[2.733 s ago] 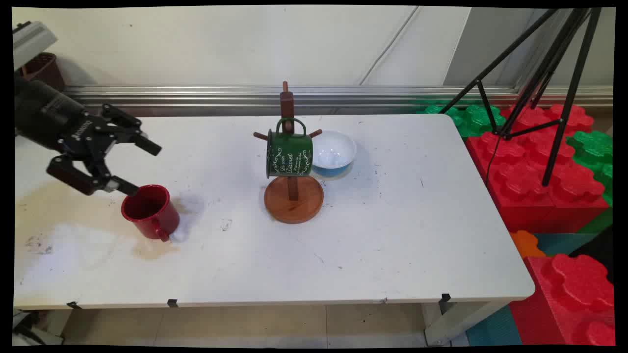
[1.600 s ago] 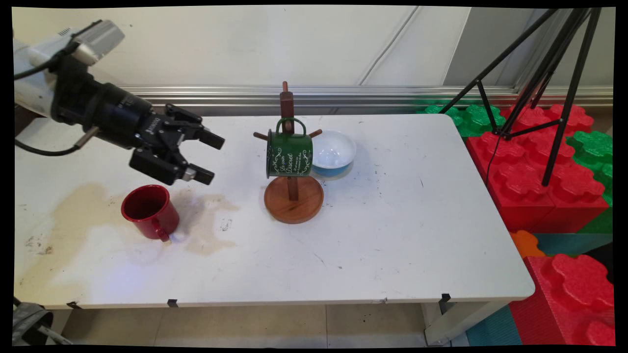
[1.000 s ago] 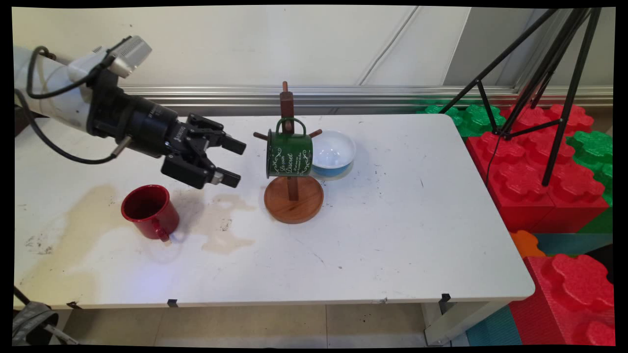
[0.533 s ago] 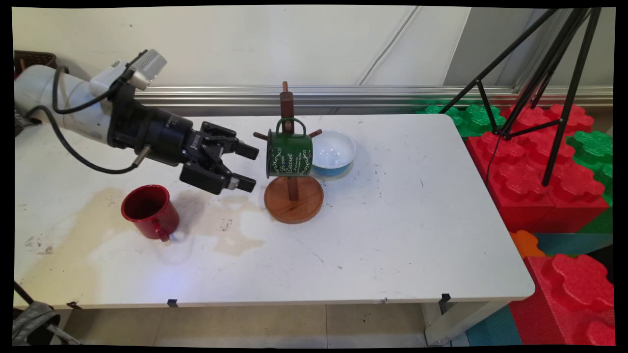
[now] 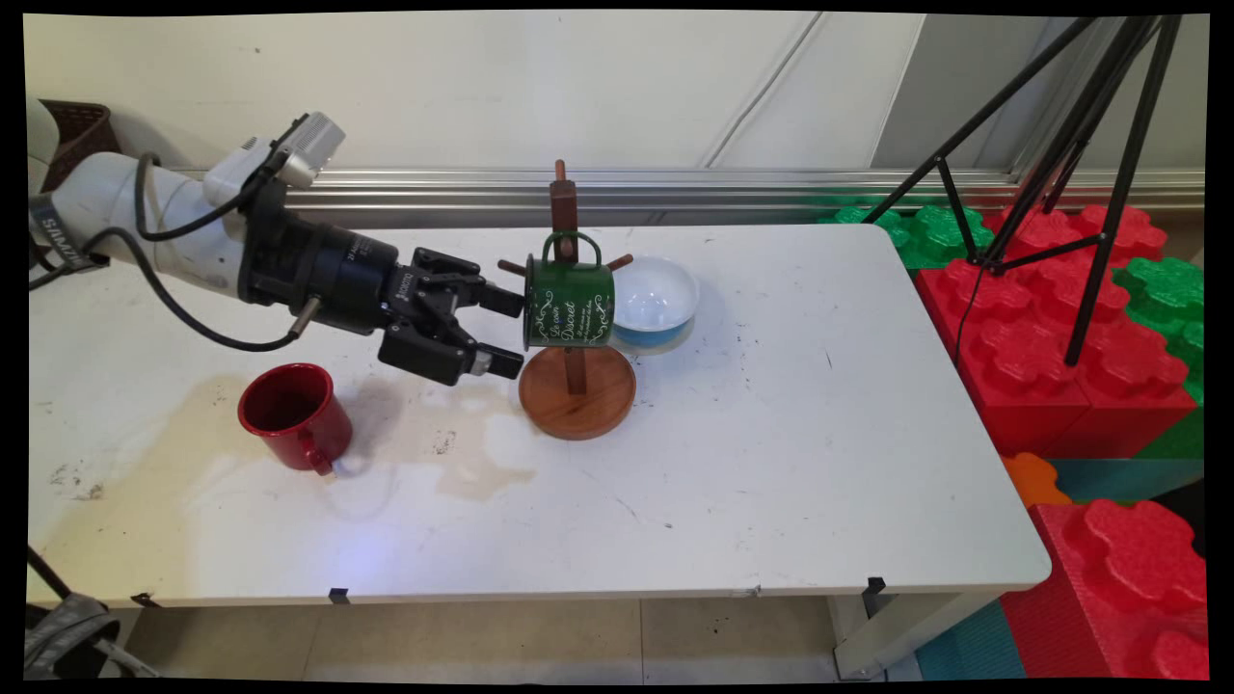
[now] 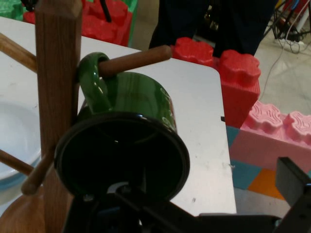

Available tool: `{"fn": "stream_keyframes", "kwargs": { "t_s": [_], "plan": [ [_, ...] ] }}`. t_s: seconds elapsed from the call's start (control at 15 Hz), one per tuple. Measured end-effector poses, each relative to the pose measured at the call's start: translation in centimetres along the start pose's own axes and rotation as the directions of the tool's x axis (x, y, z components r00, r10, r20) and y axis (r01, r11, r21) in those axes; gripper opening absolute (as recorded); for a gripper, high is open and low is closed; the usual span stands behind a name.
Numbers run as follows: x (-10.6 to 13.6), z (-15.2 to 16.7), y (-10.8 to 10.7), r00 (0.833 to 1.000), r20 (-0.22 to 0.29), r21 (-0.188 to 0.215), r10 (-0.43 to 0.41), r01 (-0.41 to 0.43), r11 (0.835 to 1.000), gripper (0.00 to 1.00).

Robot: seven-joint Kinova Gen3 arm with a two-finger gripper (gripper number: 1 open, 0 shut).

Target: Pick up the green mug from the rack

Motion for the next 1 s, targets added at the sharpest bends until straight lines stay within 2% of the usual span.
{"fn": "stream_keyframes", "kwargs": {
  "t_s": [1.0],
  "plan": [
    [-0.7, 1.4, 0.0, 0.996, -0.065, 0.012, -0.058, 0.059, 0.998, 1.0]
  ]
}}
